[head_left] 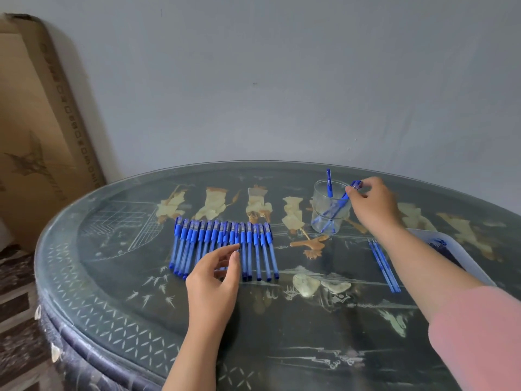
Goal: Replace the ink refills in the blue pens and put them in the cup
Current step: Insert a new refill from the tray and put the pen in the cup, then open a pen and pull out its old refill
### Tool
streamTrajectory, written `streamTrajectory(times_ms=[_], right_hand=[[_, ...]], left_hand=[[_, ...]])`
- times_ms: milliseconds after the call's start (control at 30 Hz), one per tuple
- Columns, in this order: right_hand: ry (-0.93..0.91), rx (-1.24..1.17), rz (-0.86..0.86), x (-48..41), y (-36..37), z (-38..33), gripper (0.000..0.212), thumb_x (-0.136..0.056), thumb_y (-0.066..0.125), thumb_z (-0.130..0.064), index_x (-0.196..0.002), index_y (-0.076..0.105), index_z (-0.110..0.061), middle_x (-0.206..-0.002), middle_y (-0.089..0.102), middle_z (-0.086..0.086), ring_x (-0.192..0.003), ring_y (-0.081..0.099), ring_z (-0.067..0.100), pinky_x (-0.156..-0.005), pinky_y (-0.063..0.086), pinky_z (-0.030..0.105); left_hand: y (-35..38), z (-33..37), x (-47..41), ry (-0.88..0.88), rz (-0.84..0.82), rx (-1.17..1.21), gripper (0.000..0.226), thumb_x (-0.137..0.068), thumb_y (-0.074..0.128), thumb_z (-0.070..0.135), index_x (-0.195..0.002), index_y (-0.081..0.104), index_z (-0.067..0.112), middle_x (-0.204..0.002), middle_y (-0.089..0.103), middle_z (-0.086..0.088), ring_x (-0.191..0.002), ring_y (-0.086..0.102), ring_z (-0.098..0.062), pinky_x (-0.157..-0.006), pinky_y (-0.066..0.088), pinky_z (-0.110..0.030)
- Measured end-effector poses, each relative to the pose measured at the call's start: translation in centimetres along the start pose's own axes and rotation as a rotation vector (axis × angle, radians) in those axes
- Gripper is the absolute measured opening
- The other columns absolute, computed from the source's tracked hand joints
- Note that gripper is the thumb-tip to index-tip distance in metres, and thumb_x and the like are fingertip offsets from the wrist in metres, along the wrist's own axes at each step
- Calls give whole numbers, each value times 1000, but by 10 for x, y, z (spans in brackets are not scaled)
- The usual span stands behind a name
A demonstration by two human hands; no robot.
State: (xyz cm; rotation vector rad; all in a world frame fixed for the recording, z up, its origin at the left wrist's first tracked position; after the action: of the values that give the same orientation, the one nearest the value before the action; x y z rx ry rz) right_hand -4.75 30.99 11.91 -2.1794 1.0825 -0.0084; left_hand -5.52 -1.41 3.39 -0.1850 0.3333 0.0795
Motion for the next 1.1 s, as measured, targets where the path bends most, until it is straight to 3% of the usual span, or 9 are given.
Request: streamTrajectory(times_ms=[133,167,233,300,367,500,633,800,1100], right_hand=[[-6,-193,303,40,-4,0,20,-91,60,-21,-102,45,-14,-89,57,9,-76,54,25,-66,43,36],[-8,-198,276,54,5,-1,16,-90,60,-19,-98,47,-14,-88,57,6,-75,54,22,-63,41,32],[-31,-111,53,82,37,-5,9,-91,61,-23,-92,56,-16,-87,62,0,-74,58,15,-59,40,26],[-62,2,-212,108,74,-8,13,-93,62,-29,-94,66,-17,-84,65,-6,-75,62,9,-63,46,22],[-53,49,-339,124,100,-8,21,-92,63,-36,-98,69,-17,-81,66,-8,-75,63,8,-69,53,26],[-81,245,-269,128,119,-9,31,-89,63,-48,-100,70,-19,-89,68,-5,-81,63,15,-73,54,32],[-121,349,-228,127,125,-12,28,-95,55,-41,-97,69,-16,-91,67,-2,-83,59,18,-69,49,30],[-101,378,-216,124,136,-8,28,-96,51,-36,-87,68,-15,-78,65,-1,-71,62,17,-64,53,31],[4,308,-185,124,142,-5,23,-86,62,-32,-74,69,-14,-68,64,2,-65,63,19,-57,54,29]], left_hand=[[0,-2,-1,5,-6,-35,14,-92,66,19,-101,74,25,-92,70,17,-87,62,8,-71,45,-3],[1,-2,-1,8,-5,-39,14,-92,65,19,-102,74,25,-92,69,17,-87,62,8,-71,45,-2],[1,-2,0,11,-3,-48,14,-92,66,19,-102,74,24,-92,69,18,-86,62,8,-71,45,-3],[1,-1,0,21,-4,-59,14,-91,66,19,-102,75,23,-91,69,17,-87,62,7,-71,45,-3],[1,0,1,38,-5,-75,14,-91,66,18,-101,74,23,-90,69,17,-88,62,7,-71,45,-3],[1,1,1,48,1,-83,14,-91,67,18,-101,75,21,-88,69,17,-88,61,8,-70,45,-3],[1,2,1,43,-1,-75,13,-91,66,18,-100,74,22,-88,69,17,-87,61,8,-69,44,-3],[2,-1,2,23,-11,-68,13,-91,66,19,-99,75,23,-86,70,15,-85,63,5,-69,45,-4],[3,-1,2,9,-20,-60,12,-91,67,19,-99,75,23,-86,70,16,-84,63,7,-70,46,-4]])
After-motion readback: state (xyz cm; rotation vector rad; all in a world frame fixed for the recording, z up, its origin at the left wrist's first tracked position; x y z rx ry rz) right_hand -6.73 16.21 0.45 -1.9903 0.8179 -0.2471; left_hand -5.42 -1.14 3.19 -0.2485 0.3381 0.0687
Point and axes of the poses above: each hand's wrist, its own x-axis away from the middle knuckle, its own y-axis out of the palm, z = x × y, the point moved 5 cm from there along -x, towards the middle knuckle
